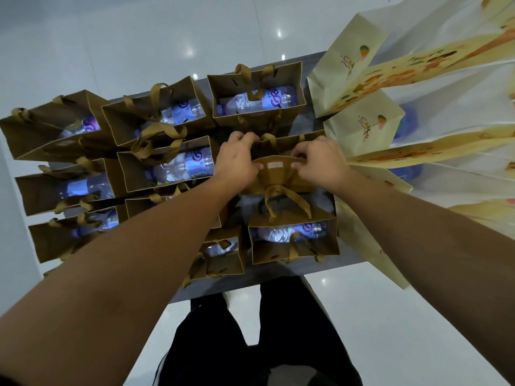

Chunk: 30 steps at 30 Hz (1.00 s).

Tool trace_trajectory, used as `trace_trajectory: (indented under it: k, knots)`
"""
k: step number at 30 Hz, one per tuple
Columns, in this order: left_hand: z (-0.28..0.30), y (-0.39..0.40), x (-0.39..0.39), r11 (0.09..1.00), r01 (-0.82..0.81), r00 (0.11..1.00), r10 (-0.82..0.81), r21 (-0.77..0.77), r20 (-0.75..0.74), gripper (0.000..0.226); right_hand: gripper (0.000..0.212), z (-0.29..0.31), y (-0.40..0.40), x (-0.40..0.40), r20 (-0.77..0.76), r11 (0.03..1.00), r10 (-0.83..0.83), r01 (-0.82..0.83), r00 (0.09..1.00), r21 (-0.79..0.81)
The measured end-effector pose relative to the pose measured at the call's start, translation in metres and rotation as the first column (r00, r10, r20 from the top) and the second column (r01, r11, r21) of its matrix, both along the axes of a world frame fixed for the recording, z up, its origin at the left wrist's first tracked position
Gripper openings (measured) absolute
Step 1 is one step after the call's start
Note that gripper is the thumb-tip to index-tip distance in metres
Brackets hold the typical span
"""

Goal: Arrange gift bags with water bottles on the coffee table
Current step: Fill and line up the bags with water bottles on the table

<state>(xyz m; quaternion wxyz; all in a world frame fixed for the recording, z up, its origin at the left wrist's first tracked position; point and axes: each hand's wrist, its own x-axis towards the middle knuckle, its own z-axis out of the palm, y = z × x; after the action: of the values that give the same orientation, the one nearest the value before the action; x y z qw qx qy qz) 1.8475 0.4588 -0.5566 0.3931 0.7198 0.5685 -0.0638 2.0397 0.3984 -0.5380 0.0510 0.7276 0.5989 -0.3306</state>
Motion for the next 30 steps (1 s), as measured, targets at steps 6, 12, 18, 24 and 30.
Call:
trace_trajectory:
  k: [6,12,18,24,30]
  knots:
    - [0.007,-0.03,-0.012,0.976,0.204,0.963,-0.214,-0.076,-0.166,0.075,0.035,0.002,-0.045,-0.013,-0.031,0.998,-0.01,0.008,0.999,-0.065]
    - [0.018,-0.074,-0.021,0.983,0.144,0.984,-0.13,0.114,-0.124,0.083,0.007,0.008,-0.125,-0.023,-0.045,0.944,-0.136,0.143,0.99,0.296]
    - [0.031,-0.116,-0.035,0.962,0.163,0.986,-0.154,0.218,-0.058,0.049,0.051,0.002,-0.187,-0.032,-0.019,0.986,0.16,-0.16,0.987,-0.035]
    - [0.025,-0.156,-0.053,0.982,0.177,0.982,-0.172,0.07,-0.075,0.044,0.027,0.016,-0.197,-0.048,0.195,0.952,0.25,-0.204,0.948,-0.228]
    - [0.043,-0.166,-0.042,0.989,0.143,0.987,-0.14,0.025,-0.079,0.027,0.025,0.04,-0.212,-0.05,0.074,0.995,0.065,-0.059,0.995,-0.078]
